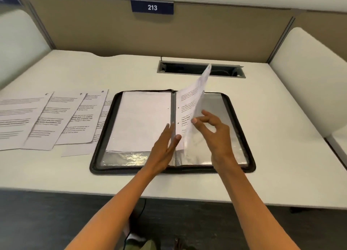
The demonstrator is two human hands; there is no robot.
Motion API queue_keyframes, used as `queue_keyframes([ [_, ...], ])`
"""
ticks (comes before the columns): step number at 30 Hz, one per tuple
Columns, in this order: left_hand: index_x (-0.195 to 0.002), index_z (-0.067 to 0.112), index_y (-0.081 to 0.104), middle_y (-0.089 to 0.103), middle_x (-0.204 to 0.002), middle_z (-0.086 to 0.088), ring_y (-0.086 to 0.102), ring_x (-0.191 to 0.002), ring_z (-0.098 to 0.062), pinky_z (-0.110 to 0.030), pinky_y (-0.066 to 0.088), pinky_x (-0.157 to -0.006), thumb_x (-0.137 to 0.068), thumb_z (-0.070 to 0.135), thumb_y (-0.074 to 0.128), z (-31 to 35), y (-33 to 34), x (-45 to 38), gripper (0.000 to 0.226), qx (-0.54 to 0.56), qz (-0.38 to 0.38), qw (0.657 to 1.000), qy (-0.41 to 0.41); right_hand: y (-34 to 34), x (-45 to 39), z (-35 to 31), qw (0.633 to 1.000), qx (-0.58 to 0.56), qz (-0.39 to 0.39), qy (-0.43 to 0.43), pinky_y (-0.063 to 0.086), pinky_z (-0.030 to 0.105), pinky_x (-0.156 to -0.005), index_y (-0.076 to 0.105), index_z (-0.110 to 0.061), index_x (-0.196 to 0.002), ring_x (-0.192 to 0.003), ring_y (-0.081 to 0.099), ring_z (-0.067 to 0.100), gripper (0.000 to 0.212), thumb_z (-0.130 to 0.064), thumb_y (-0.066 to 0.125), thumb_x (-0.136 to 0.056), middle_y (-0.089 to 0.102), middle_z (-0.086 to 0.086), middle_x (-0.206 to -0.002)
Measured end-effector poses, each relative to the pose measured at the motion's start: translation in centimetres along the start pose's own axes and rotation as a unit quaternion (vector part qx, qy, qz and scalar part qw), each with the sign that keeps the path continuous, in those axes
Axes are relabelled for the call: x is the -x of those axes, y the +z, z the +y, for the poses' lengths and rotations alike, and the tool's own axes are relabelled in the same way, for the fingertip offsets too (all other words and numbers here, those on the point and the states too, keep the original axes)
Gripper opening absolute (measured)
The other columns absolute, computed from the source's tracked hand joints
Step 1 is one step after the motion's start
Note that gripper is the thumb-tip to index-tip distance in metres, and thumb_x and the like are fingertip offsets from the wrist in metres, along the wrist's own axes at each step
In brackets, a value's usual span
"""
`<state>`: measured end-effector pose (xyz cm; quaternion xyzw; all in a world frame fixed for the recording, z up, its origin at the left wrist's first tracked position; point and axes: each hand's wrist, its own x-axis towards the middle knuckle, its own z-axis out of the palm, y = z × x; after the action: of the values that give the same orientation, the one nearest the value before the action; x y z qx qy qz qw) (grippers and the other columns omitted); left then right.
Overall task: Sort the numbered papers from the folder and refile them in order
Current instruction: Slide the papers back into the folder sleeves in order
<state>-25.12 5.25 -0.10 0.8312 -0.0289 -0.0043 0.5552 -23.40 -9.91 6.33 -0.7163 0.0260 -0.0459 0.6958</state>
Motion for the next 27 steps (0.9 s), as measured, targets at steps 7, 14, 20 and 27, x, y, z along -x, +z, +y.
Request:
queue_keyframes([
  [7, -0.139, 0.033, 0.043, 0.056, -0.132, 0.006, 0.051, -0.124, -0.012, -0.035, 0.043, -0.102, -0.082, 0.075, 0.022, 1.5, -5.3, 0.4, 0.074, 0.222, 0.109, 0.962, -0.117, 7.7, 0.6, 0.2, 0.978, 0.133, -0.156, -0.039, -0.004, 0.055, -0.115, 0.068, -0.043, -0.076, -0.143, 0.017, 0.007, 0.006, -0.04, 0.073, -0.079, 0.049, -0.024, -0.132],
  [14, -0.132, 0.026, 0.048, 0.059, -0.117, 0.007, 0.056, -0.103, -0.007, -0.029, 0.048, -0.088, -0.09, 0.025, 0.061, -1.1, -11.2, 0.8, 0.043, 0.145, 0.265, 0.938, -0.169, 13.4, 1.6, 3.5, 0.926, 0.241, -0.289, -0.031, -0.018, 0.056, -0.109, 0.07, -0.039, -0.086, -0.145, -0.007, 0.006, 0.015, -0.052, 0.068, -0.079, 0.035, -0.019, -0.148],
  [20, -0.127, 0.018, 0.055, 0.06, -0.116, -0.003, 0.055, -0.103, -0.018, -0.02, 0.041, -0.082, -0.085, 0.001, 0.06, -5.6, -13.6, 1.4, 0.046, -0.054, 0.282, 0.942, -0.174, 15.5, 0.9, 5.1, 0.892, 0.258, -0.37, -0.03, 0.005, 0.053, -0.116, 0.067, -0.04, -0.103, -0.147, 0.003, 0.019, 0.025, -0.055, 0.057, -0.087, 0.033, -0.002, -0.152],
  [27, -0.126, 0.018, 0.056, 0.041, -0.109, -0.002, 0.044, -0.1, -0.015, -0.018, 0.033, -0.084, -0.09, 0.007, 0.056, -9.0, -13.9, 1.1, 0.038, -0.241, 0.206, 0.933, -0.168, 15.4, -1.6, 10.0, 0.738, 0.52, -0.394, -0.172, -0.018, 0.047, -0.111, 0.011, -0.036, -0.151, -0.142, -0.024, 0.033, 0.119, -0.091, -0.02, -0.05, -0.016, 0.002, -0.158],
])
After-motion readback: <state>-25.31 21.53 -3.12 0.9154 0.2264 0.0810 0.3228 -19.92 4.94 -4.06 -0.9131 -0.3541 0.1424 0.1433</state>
